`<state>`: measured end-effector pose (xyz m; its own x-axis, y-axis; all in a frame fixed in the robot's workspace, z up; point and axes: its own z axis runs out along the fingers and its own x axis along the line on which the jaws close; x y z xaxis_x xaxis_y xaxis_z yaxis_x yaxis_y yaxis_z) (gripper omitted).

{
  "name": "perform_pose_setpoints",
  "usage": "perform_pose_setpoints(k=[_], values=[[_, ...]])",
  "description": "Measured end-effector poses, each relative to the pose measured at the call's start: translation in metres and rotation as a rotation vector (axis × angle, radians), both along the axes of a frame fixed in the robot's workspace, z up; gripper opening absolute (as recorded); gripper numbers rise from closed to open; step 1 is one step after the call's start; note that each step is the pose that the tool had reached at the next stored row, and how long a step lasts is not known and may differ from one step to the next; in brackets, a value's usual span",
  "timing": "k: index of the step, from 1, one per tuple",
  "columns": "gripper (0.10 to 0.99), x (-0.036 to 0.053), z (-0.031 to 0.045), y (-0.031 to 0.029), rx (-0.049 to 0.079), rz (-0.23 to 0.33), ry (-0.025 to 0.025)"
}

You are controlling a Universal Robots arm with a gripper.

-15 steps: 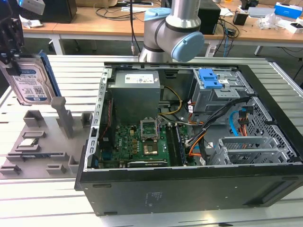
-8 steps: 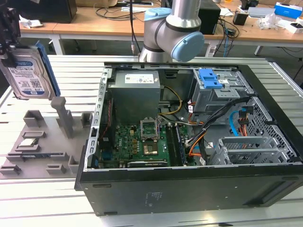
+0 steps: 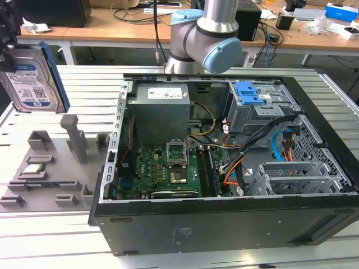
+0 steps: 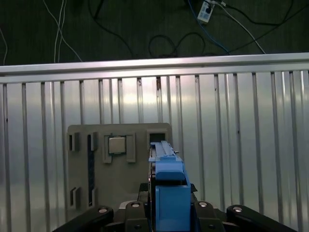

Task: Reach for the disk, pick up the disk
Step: 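Pick up the disk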

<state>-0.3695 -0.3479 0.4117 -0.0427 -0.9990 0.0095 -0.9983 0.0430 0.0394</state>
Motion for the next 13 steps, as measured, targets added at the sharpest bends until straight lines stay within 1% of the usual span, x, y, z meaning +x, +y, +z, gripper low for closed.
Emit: perform_pose_setpoints(k=[4,6,12,13], values=[[0.365,0.0002,0.0101,0.0,0.0,0.0,0.0002],[0.365,0.0005,0.0176,0.0001,0.0,0.0,0.0003],[0.365,0.0009,0.0324,0.0003,0.0,0.0,0.0007],[0.365,0.0012,0.0449,0.0003,0.0,0.0,0.001]])
